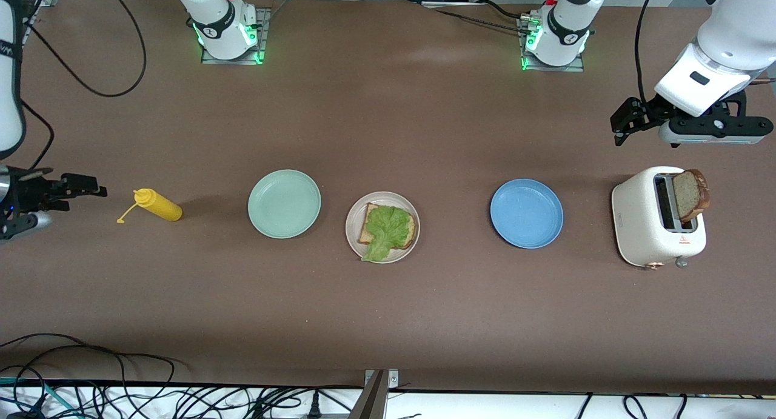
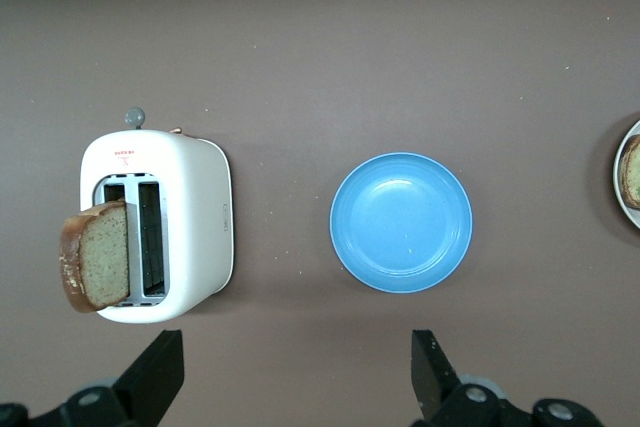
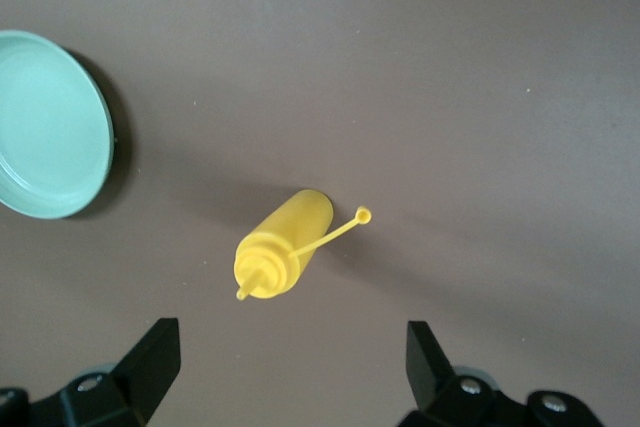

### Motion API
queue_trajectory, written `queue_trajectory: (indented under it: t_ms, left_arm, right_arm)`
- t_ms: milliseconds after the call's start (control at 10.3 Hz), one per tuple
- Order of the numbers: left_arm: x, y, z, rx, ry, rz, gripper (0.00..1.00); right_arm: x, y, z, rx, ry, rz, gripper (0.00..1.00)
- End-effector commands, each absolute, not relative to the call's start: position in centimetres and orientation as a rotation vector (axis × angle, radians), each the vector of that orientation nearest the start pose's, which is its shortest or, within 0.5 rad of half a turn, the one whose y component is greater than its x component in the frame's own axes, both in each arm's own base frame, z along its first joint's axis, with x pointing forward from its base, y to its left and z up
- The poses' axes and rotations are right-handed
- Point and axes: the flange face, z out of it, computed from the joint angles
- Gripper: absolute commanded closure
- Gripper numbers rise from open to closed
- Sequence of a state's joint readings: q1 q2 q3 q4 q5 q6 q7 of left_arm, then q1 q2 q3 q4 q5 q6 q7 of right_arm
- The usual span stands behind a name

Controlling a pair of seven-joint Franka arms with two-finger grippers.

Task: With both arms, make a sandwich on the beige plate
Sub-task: 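Withdraw the right gripper back beside the yellow mustard bottle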

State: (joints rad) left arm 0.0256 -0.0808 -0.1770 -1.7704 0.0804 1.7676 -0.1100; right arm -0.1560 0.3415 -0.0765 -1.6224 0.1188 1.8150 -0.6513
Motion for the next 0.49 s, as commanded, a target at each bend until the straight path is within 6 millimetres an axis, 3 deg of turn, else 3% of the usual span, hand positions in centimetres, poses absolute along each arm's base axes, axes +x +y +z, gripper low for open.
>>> queue_trajectory:
  t_ms: [0, 389]
  left_arm:
    - [53.9, -7.6, 60.2, -3.051, 0.105, -0.157, 0.0]
    - [53.9, -7.5, 60.2, -3.053, 0.102, -0.159, 0.0]
  right_arm:
    - [57.4, -14.3, 40.6, -2.917, -0.775, 0.05, 0.0]
    - [54.9, -17.7, 36.7, -2.644, -1.145, -0.203, 0.0]
